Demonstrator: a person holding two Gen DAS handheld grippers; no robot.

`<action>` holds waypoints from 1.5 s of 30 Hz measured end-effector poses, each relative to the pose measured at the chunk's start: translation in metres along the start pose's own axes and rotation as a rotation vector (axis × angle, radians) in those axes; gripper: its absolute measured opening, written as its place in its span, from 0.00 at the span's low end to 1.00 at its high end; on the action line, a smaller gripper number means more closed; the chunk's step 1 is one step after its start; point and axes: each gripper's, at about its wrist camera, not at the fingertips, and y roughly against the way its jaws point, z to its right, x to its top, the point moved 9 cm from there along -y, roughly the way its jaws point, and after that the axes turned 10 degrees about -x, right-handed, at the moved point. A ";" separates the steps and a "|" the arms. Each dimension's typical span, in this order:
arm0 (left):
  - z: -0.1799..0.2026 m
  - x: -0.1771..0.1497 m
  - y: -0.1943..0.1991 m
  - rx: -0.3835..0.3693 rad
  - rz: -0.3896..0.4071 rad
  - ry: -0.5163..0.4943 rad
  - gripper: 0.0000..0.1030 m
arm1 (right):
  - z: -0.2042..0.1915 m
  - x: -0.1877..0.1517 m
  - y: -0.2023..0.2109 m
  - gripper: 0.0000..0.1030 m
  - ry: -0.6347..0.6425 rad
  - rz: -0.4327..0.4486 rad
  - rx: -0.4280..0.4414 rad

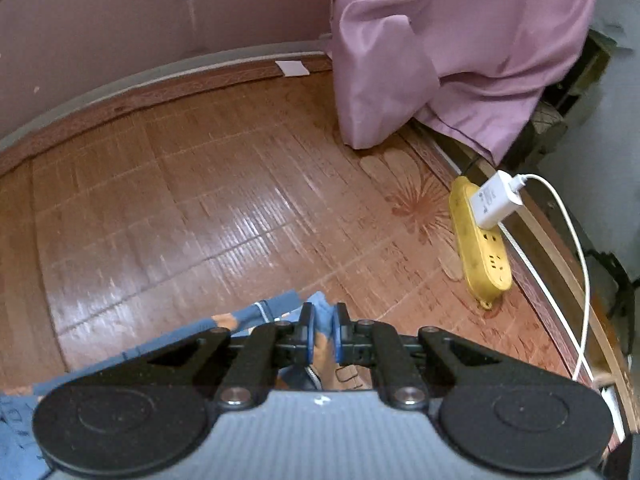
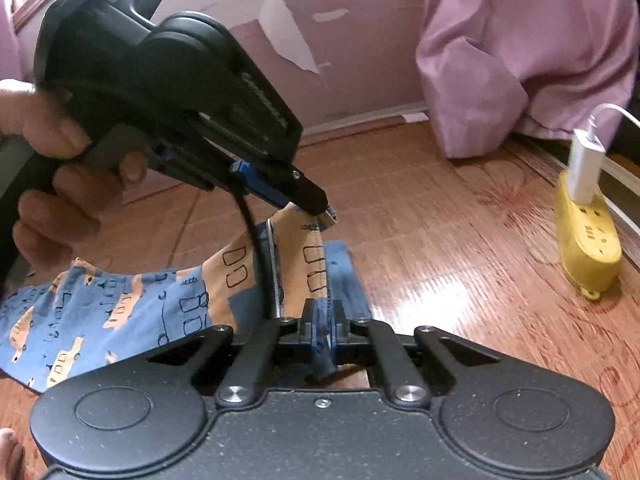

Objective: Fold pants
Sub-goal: 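Grasp the folded pants edge with the right gripper while the left gripper holds the fabric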

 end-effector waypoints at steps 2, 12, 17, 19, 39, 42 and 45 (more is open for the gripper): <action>0.002 0.000 -0.010 0.022 0.020 -0.015 0.10 | 0.004 -0.002 -0.003 0.05 0.000 -0.014 -0.017; 0.002 -0.015 -0.025 -0.034 0.032 -0.056 0.38 | 0.012 -0.018 -0.012 0.04 0.045 -0.101 -0.092; -0.020 -0.004 0.009 0.015 0.140 -0.062 0.63 | 0.015 -0.021 -0.013 0.13 0.068 -0.113 -0.137; -0.035 -0.005 0.025 0.069 0.168 -0.078 0.64 | 0.019 -0.017 -0.011 0.29 0.067 -0.081 -0.170; -0.121 -0.074 0.048 0.133 -0.186 -0.388 0.30 | 0.003 0.028 -0.067 0.21 -0.059 -0.013 0.159; -0.123 -0.076 0.047 0.158 -0.188 -0.397 0.08 | 0.004 0.030 -0.069 0.09 -0.079 -0.003 0.155; -0.126 -0.075 0.054 0.176 -0.150 -0.360 0.00 | 0.005 0.038 -0.058 0.07 -0.077 0.081 0.159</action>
